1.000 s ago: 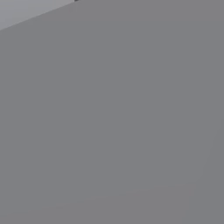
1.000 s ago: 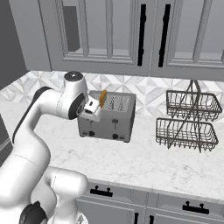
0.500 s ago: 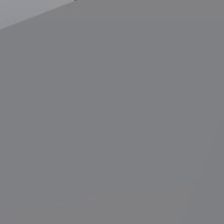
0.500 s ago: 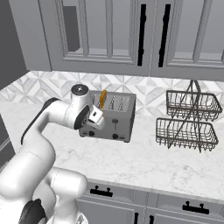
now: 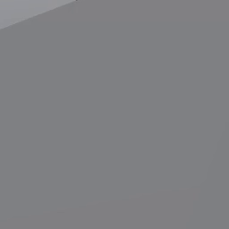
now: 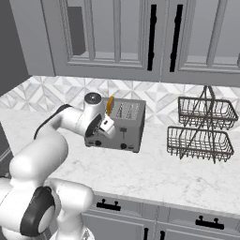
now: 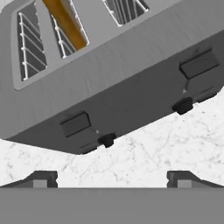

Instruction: Start the toaster. Once the lever pops up, take the bread to the plate on the dining counter.

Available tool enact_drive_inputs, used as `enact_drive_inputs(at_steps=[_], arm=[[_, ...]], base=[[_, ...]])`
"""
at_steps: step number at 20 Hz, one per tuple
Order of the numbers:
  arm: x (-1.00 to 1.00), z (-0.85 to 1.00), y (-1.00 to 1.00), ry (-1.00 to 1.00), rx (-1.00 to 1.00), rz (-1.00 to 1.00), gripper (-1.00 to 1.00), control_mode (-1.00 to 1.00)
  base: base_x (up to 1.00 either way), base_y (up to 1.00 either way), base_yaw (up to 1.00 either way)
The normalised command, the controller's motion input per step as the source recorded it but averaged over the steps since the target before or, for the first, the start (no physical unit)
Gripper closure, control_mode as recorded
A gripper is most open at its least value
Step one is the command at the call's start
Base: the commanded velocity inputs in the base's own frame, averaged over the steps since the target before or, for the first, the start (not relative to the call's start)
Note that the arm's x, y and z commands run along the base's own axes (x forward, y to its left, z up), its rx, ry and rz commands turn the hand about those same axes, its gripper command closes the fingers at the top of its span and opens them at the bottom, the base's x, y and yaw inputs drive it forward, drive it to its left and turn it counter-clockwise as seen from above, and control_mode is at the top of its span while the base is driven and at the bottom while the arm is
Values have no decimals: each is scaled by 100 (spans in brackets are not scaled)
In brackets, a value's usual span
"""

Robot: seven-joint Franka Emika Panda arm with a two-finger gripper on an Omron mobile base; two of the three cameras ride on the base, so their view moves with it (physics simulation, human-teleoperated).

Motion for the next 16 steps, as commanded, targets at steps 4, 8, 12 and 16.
enact_drive_inputs(at_steps=[4, 8, 12, 16], arm=[[31, -37, -6, 0, 4, -6, -100, -100], [22, -28, -1, 0, 1, -5, -100, -100], [17, -18, 0, 0, 0, -4, -100, -100], [17, -13, 0, 0, 0, -3, -100, -100]], base=[[0, 0, 0], [0, 0, 0], [0, 0, 0], [0, 0, 0]])
